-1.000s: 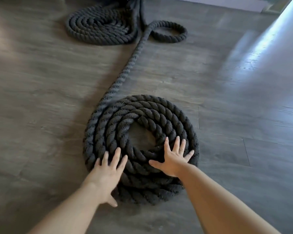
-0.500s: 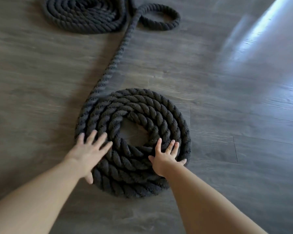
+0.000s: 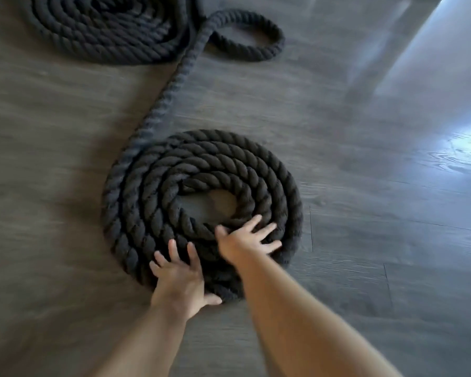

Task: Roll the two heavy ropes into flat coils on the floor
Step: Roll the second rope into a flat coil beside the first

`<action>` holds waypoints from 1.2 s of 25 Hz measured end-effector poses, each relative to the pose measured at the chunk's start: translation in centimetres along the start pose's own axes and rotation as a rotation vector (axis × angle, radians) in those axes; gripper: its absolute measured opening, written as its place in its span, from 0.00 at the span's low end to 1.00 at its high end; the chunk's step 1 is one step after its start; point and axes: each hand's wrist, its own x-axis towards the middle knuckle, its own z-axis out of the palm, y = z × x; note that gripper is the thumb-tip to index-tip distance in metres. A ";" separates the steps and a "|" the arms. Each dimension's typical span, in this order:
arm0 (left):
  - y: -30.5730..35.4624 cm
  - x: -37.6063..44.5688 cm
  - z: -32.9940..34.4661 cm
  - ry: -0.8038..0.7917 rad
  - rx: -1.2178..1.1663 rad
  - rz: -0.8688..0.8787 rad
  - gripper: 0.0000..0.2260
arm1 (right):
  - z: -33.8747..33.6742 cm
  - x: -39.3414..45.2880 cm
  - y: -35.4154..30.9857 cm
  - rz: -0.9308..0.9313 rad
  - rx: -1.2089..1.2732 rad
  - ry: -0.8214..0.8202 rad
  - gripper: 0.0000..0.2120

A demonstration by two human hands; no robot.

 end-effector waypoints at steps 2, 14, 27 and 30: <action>1.9 0.9 -2.7 -0.008 0.039 -0.018 0.57 | 1.2 0.4 0.0 -0.072 -0.059 -0.047 0.52; -6.9 13.3 -14.3 -0.039 0.238 0.330 0.65 | -12.5 14.4 -4.0 -0.318 -0.421 -0.105 0.54; 3.0 21.6 -27.7 0.247 0.086 0.418 0.42 | -17.9 22.1 -10.3 -0.063 -0.183 0.021 0.63; -2.4 23.1 -26.8 0.230 0.157 0.381 0.54 | -21.3 24.7 -11.1 -0.177 -0.257 0.013 0.62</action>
